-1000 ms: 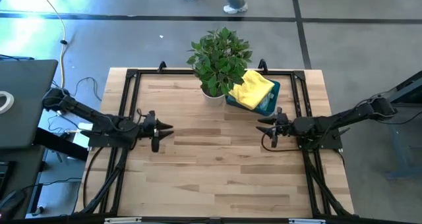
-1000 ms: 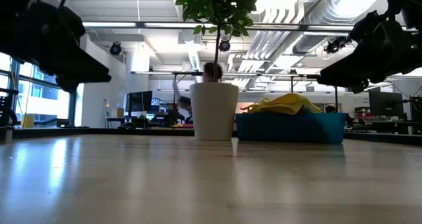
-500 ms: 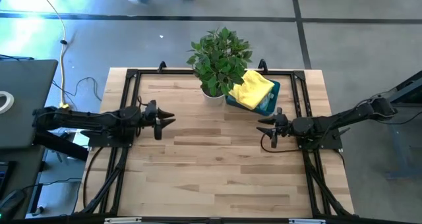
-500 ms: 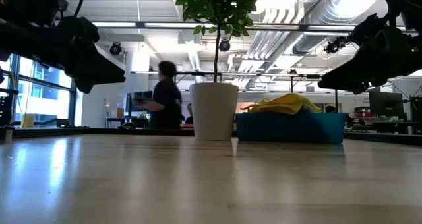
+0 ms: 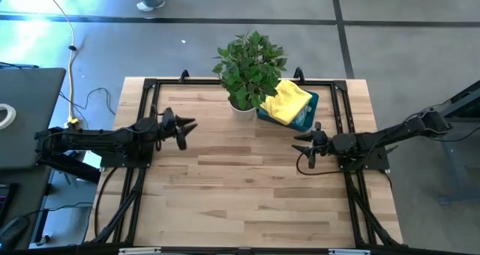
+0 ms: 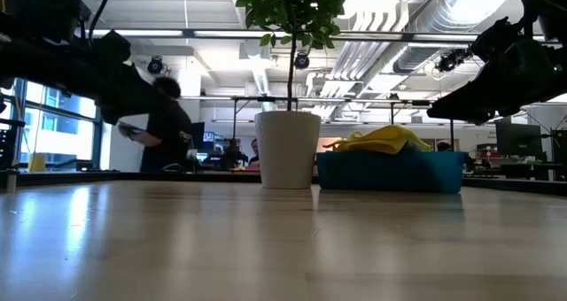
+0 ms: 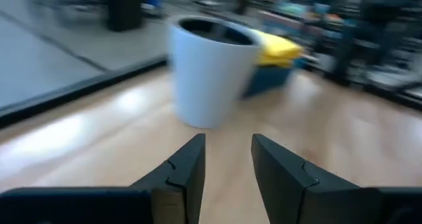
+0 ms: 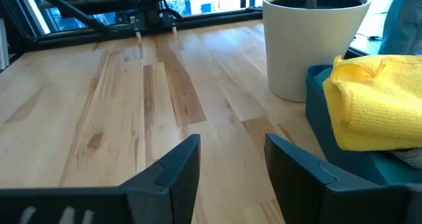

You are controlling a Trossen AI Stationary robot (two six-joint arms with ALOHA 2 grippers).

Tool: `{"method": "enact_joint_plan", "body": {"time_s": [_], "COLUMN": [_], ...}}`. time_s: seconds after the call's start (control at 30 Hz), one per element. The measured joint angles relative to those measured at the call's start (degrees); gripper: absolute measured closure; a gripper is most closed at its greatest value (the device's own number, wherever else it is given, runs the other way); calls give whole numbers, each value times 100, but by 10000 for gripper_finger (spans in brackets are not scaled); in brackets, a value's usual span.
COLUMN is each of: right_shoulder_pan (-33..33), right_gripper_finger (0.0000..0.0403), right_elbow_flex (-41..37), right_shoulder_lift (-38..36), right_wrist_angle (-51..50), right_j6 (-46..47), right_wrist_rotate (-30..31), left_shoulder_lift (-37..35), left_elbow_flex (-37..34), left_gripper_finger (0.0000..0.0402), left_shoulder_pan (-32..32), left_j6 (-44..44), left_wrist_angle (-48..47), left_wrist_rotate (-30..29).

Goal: Fold microfiber towels
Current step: Return to Home Position

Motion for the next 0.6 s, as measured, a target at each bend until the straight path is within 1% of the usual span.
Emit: {"method": "enact_joint_plan", "body": {"time_s": [0.1, 0.2, 0.3, 0.6], "right_shoulder_pan": [0, 0, 0, 0], "right_gripper_finger": [242, 242, 242, 242], "right_elbow_flex": [0, 0, 0, 0], "right_shoulder_lift": [0, 0, 0, -25], "right_wrist_angle": [0, 0, 0, -60], "right_j6": [0, 0, 0, 0], "right_wrist_rotate": [0, 0, 0, 4], "left_shoulder_lift": [4, 4, 4, 4], "left_elbow_flex": [0, 0, 0, 0], "left_gripper_finger": [289, 289, 289, 289], "left_shoulder_pan": [4, 4, 4, 2], "left_j6": [3, 3, 3, 3], "left_wrist_angle": [-70, -211, -240, -238], "left_wrist_rotate": [-653, -953, -1009, -921]}}
